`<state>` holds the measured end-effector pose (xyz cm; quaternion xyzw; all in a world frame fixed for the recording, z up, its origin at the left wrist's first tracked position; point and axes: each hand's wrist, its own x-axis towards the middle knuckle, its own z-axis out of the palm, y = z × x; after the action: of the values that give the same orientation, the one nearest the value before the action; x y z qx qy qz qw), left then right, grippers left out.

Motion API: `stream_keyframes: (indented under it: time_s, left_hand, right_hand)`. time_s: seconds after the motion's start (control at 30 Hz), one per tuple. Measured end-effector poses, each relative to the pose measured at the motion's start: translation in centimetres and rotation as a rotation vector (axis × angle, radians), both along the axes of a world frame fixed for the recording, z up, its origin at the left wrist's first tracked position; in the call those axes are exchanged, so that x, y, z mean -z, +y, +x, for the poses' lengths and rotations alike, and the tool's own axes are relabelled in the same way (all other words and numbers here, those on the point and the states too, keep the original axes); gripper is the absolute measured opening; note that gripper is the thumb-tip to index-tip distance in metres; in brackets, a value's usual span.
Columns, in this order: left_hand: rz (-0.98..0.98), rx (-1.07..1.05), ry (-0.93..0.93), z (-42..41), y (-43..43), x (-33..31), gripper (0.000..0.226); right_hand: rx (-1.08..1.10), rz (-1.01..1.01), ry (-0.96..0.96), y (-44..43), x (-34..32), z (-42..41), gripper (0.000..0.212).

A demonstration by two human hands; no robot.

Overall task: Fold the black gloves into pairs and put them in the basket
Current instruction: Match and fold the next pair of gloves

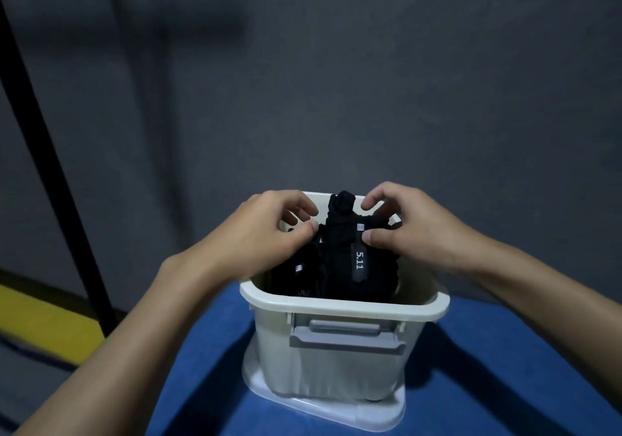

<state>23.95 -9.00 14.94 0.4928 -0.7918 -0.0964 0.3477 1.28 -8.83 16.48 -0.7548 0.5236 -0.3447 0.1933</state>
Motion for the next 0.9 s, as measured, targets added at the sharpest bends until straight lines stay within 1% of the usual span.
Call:
stream_keyframes:
  time_s: [0.07, 0.17, 0.23, 0.27, 0.3, 0.37, 0.47, 0.5, 0.57, 0.63, 0.67, 0.7, 0.73, 0.83, 0.87, 0.9]
  left_hand:
    - [0.006, 0.0, -0.018, 0.0, 0.1, -0.1, 0.034]
    - [0.019, 0.013, -0.033, -0.2, 0.1, -0.2, 0.034]
    - [0.033, 0.031, -0.057, -0.3, 0.1, -0.3, 0.034]
    - [0.041, 0.043, -0.079, -0.3, 0.1, -0.4, 0.033]
    - [0.051, 0.058, -0.104, -0.4, 0.2, -0.5, 0.034]
    - [0.069, 0.085, -0.151, -0.5, 0.2, -0.6, 0.038]
    - [0.081, 0.101, -0.165, -0.6, 0.1, -0.6, 0.048]
    - [0.086, 0.104, -0.164, -0.6, 0.0, -0.6, 0.051]
    - [0.101, 0.112, -0.167, -0.6, -0.1, -0.6, 0.058]
    - [0.124, 0.124, -0.2, -0.7, -0.1, -0.6, 0.061]
    - [0.138, 0.132, -0.226, -0.7, -0.1, -0.7, 0.062]
    - [0.153, 0.143, -0.253, -0.7, -0.2, -0.7, 0.063]
    - [0.167, 0.156, -0.276, -0.8, -0.3, -0.8, 0.065]
    - [0.184, 0.182, -0.318, -1.0, -0.6, -0.9, 0.071]
    - [0.181, 0.185, -0.329, -1.0, -0.6, -0.9, 0.07]
    - [0.174, 0.188, -0.349, -1.1, -0.6, -1.0, 0.067]
  right_hand:
    - [-0.003, 0.014, 0.001, 0.1, -0.1, -0.2, 0.021]
    - [-0.014, 0.111, -0.029, 0.5, 0.2, -0.3, 0.014]
    - [0.042, 0.108, 0.026, 0.5, 0.6, -0.2, 0.026]
    - [0.07, 0.098, 0.062, 0.3, 0.9, -0.2, 0.029]
    - [0.083, 0.084, 0.072, 0.1, 1.1, -0.2, 0.027]
    - [0.089, 0.088, 0.002, 0.1, 0.8, -0.3, 0.021]
    - [0.029, 0.174, -0.204, 0.4, 0.3, -0.6, 0.01]
    - [0.028, 0.18, -0.218, 0.5, 0.2, -0.6, 0.009]
    - [0.037, 0.155, -0.177, 0.5, 0.4, -0.5, 0.014]
    - [0.093, 0.14, 0.028, 0.0, 1.0, -0.7, 0.024]
    - [0.118, 0.146, 0.143, -0.1, 1.1, -0.8, 0.022]
    - [0.12, 0.152, 0.213, -0.1, 1.0, -0.9, 0.018]
    - [0.098, 0.167, 0.224, -0.1, 1.0, -1.0, 0.015]
    - [-0.042, 0.216, 0.089, 0.1, 0.5, -1.4, 0.009]
    - [-0.067, 0.213, 0.08, 0.1, 0.4, -1.4, 0.01]
    - [-0.061, 0.197, 0.125, 0.0, 0.6, -1.4, 0.015]
